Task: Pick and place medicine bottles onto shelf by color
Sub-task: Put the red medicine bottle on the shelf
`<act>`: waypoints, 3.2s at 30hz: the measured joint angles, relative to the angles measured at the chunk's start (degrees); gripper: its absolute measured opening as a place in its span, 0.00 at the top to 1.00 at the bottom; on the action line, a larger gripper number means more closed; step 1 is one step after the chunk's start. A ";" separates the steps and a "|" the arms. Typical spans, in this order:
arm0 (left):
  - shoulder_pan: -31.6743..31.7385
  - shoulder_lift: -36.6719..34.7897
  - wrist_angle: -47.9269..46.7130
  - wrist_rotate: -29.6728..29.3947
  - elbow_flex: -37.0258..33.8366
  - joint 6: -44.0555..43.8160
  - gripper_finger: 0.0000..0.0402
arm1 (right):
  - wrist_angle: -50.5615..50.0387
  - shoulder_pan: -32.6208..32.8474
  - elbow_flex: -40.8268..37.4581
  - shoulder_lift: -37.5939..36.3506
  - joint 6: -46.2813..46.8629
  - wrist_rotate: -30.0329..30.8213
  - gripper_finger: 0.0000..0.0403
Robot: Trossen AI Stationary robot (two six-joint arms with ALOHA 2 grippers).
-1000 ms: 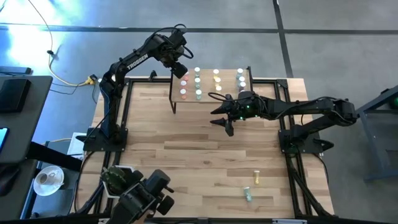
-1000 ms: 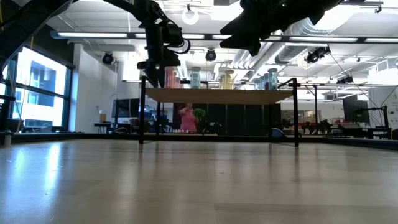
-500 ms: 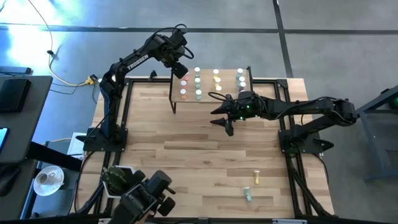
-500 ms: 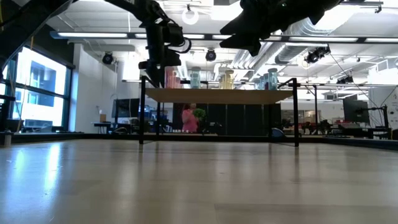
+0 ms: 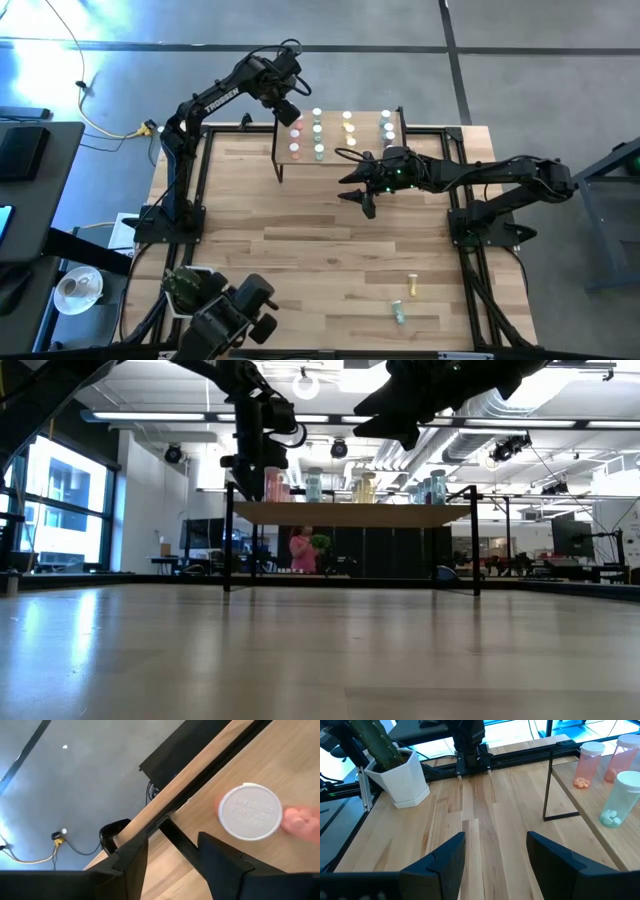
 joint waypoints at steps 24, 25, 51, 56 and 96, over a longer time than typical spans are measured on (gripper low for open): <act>0.19 -0.02 0.94 3.27 0.00 -1.90 0.77 | 0.00 0.00 0.00 0.00 -0.02 0.00 0.50; 0.19 -0.02 1.18 3.26 0.00 -1.92 0.77 | 0.00 0.00 0.00 0.00 -0.02 0.00 0.50; 0.03 -0.09 -0.32 0.54 0.00 -3.70 0.77 | 0.00 0.00 0.00 0.00 -0.02 0.00 0.50; -0.01 -0.79 -0.45 0.46 0.00 -2.46 0.73 | 0.00 0.00 0.00 0.00 -0.02 -0.01 0.50; -3.60 -14.84 8.13 23.60 0.02 10.45 0.60 | -6.64 -10.84 11.69 0.02 -6.03 0.48 0.50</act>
